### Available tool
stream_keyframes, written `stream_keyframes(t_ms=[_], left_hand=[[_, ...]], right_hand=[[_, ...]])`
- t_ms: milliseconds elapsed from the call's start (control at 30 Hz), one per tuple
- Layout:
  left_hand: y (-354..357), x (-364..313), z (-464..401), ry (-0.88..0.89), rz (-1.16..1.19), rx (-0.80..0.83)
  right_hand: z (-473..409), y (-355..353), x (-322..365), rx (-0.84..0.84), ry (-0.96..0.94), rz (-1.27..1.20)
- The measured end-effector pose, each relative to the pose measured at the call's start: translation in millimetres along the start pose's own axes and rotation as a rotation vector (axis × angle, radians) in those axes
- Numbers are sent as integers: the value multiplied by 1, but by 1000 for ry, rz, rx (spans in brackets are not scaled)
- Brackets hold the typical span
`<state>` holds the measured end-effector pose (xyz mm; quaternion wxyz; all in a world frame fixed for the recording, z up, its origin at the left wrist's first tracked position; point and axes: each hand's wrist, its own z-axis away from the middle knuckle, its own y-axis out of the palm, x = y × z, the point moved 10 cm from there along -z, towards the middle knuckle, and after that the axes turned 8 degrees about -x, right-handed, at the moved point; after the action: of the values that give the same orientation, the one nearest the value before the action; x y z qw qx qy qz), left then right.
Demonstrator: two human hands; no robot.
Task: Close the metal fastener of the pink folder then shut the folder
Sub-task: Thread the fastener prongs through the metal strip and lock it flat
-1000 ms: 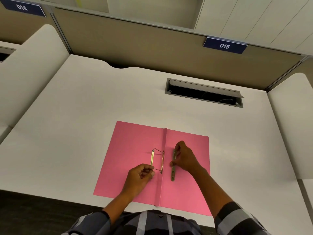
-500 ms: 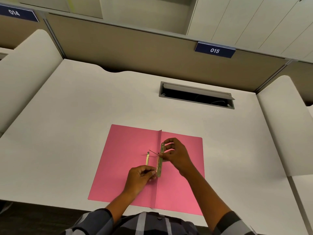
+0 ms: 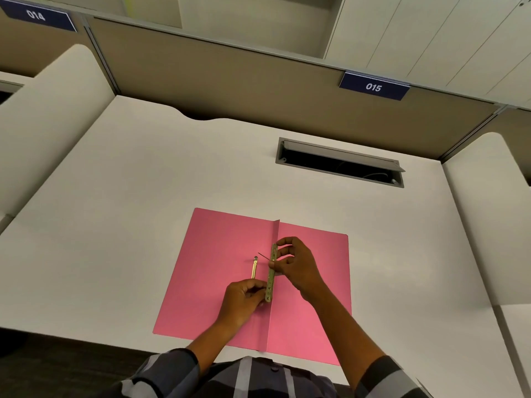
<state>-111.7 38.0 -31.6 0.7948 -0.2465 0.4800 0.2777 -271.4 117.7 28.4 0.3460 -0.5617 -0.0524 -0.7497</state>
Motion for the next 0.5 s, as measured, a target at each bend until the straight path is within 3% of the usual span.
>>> stream_keyframes(t_ms=[367, 500], left_hand=[[-5, 3, -7, -52, -24, 31], [-18, -4, -22, -81, -3, -36]], right_hand=[[0, 4, -7, -21, -1, 31], [0, 6, -10, -18, -6, 38]])
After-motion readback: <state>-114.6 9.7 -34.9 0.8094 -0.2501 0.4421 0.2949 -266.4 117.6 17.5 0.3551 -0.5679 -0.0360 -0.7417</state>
